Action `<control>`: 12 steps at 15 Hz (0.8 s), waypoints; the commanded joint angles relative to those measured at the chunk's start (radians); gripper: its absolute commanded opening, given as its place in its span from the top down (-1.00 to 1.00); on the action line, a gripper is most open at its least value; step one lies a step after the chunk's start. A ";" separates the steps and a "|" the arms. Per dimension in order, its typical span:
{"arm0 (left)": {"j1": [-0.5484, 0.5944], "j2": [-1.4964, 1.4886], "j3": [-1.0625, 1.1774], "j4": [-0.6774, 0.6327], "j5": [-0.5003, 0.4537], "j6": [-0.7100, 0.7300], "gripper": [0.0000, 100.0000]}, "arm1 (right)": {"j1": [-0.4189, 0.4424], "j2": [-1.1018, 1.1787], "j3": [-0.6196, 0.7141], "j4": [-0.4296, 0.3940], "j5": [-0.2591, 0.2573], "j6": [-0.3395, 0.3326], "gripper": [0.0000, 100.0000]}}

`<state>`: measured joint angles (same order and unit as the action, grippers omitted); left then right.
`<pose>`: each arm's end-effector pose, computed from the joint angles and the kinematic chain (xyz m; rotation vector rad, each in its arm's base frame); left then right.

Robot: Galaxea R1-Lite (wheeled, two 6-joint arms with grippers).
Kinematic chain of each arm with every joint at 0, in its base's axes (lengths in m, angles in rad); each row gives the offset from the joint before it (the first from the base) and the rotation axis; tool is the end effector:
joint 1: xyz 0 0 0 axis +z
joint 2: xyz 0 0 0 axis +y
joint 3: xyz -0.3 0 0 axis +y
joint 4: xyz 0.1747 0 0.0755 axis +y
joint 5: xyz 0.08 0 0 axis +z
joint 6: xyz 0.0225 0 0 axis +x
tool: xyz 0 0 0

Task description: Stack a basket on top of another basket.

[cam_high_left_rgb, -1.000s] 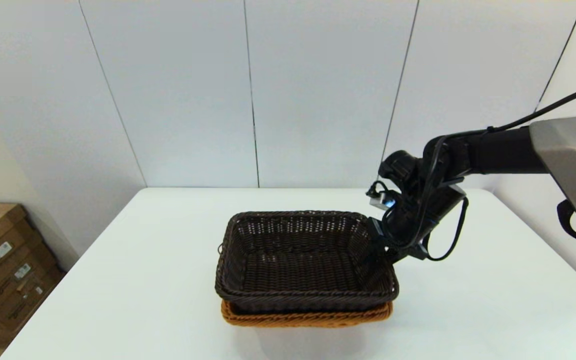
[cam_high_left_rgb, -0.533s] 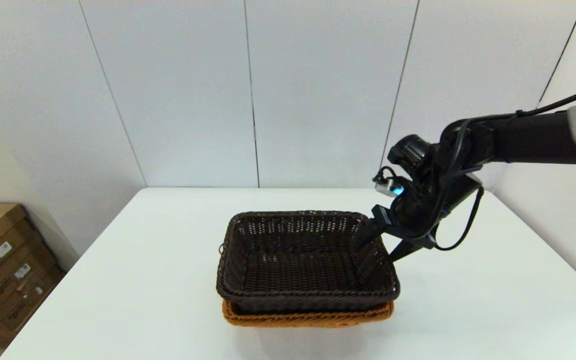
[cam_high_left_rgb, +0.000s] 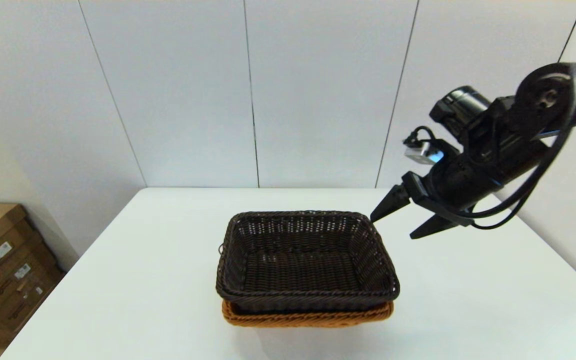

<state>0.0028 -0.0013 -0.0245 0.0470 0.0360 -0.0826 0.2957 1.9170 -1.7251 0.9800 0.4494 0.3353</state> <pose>-0.0248 0.0007 0.0774 -0.0822 0.0196 0.0397 0.3096 0.1045 0.2306 0.3733 1.2947 0.4510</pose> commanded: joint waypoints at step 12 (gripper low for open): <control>0.000 0.000 0.000 0.001 0.001 -0.002 -1.00 | -0.092 -1.018 0.412 -0.007 -0.500 0.122 -1.00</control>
<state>0.0028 -0.0013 -0.0245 0.0470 0.0364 -0.0845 0.2053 1.0983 -1.3994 0.9881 0.0794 0.4338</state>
